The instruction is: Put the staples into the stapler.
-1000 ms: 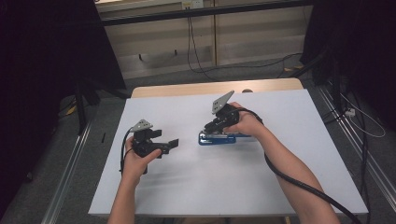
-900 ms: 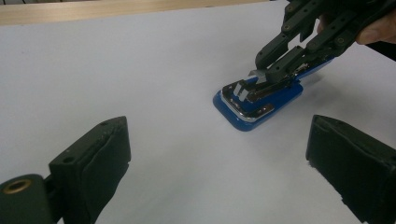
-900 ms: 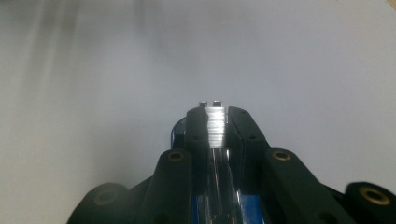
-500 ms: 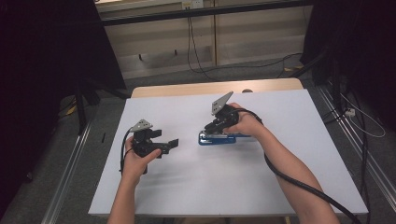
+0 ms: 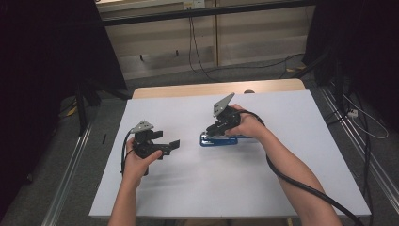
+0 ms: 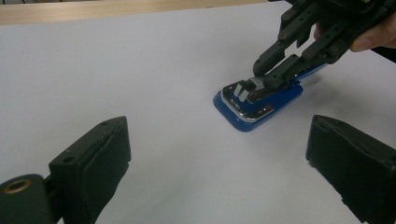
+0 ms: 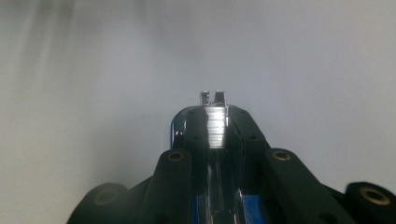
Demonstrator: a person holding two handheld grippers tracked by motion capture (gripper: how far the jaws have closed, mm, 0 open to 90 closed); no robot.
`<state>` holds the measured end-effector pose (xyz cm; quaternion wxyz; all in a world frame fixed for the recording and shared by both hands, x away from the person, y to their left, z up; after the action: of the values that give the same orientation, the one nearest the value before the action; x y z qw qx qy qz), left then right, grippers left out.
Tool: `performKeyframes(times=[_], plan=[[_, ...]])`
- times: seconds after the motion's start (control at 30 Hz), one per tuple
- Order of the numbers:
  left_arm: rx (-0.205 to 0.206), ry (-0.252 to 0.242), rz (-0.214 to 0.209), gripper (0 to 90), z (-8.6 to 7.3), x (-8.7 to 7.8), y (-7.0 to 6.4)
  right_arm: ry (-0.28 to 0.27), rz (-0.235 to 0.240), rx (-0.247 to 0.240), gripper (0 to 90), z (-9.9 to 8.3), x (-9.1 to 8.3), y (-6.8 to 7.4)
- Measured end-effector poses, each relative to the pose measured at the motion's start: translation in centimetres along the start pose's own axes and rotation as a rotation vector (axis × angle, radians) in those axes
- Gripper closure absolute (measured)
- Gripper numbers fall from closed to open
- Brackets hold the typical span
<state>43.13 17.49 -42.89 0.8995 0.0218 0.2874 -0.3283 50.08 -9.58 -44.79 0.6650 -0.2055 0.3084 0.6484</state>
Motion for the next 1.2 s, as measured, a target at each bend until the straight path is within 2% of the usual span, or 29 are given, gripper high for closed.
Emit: performKeyframes(times=[0.47, 1.2], plan=[[0.003, 0.005, 0.003, 6.7, -0.04, 0.06, 0.05, -0.003, 0.002, -0.007, 79.5, 0.03, 0.42, -0.15], [0.004, 0.011, 0.004, 6.8, -0.10, 0.24, 0.02, -0.002, 0.007, 0.009, 78.7, 0.20, 0.57, -0.25]])
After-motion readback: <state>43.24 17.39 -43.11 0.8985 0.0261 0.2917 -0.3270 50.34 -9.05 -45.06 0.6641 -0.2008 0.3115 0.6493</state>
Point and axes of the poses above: each handheld gripper's, and its own axes: x roughly forward along the jaws, z roughly out of its top, y roughly to its left, the point moved 3 cm from there along x, roughly forward along the jaws, and after that the axes turned 9 degrees about z, right-handed, at the moved point
